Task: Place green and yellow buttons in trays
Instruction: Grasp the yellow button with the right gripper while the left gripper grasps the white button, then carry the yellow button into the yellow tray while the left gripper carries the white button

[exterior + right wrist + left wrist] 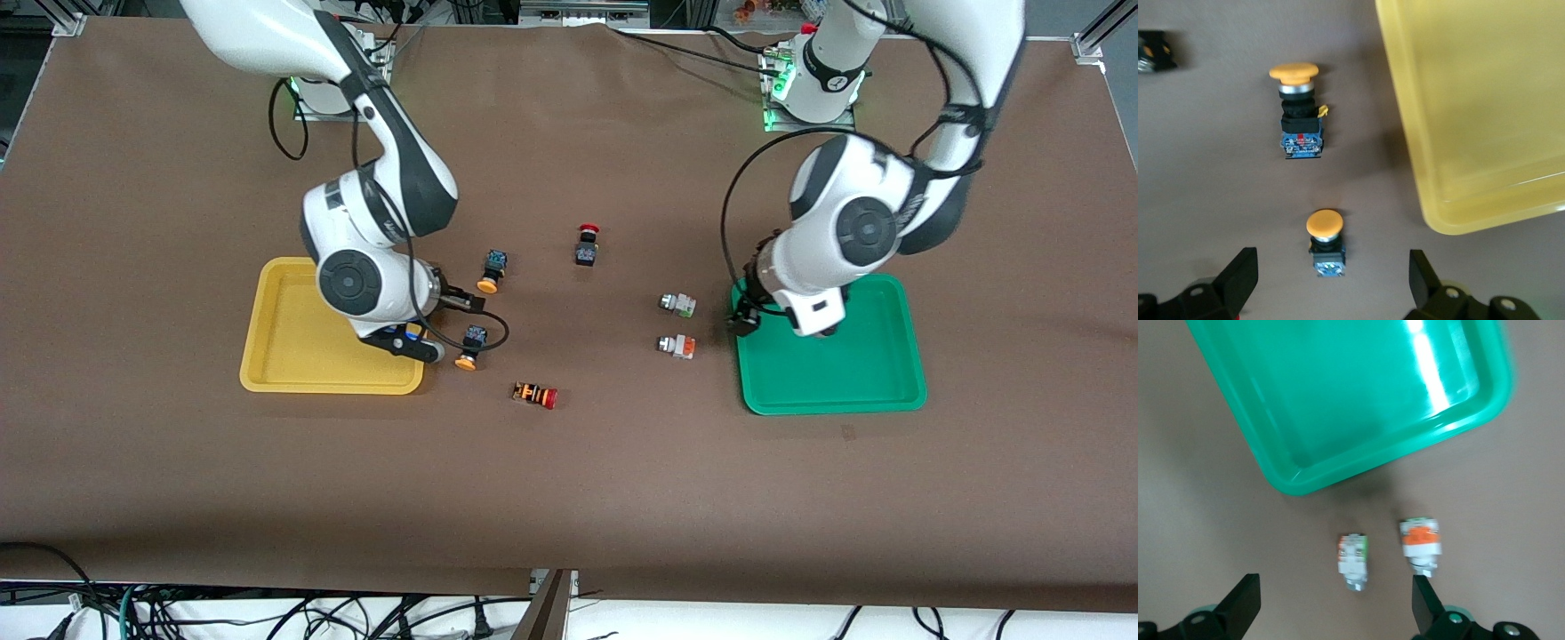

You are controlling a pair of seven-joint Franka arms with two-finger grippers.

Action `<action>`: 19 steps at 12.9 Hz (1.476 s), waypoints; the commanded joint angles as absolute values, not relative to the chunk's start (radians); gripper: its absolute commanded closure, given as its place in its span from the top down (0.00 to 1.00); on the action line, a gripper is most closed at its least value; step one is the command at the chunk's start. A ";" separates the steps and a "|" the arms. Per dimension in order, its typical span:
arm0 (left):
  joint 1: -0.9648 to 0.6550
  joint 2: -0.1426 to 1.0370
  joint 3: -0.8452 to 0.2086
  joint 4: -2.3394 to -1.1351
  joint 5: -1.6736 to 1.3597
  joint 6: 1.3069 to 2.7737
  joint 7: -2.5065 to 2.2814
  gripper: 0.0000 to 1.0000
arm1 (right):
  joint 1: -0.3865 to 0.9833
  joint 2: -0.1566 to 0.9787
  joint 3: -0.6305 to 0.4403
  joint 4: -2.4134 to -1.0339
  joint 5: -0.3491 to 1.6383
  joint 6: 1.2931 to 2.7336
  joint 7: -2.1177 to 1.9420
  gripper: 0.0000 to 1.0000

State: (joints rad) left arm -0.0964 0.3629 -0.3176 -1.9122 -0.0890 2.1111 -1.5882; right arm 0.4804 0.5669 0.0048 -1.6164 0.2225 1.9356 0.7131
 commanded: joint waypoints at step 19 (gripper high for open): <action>-0.210 0.482 -0.279 -1.991 0.077 2.267 -1.676 0.06 | 0.612 0.546 -0.058 -1.818 0.244 2.153 0.666 0.00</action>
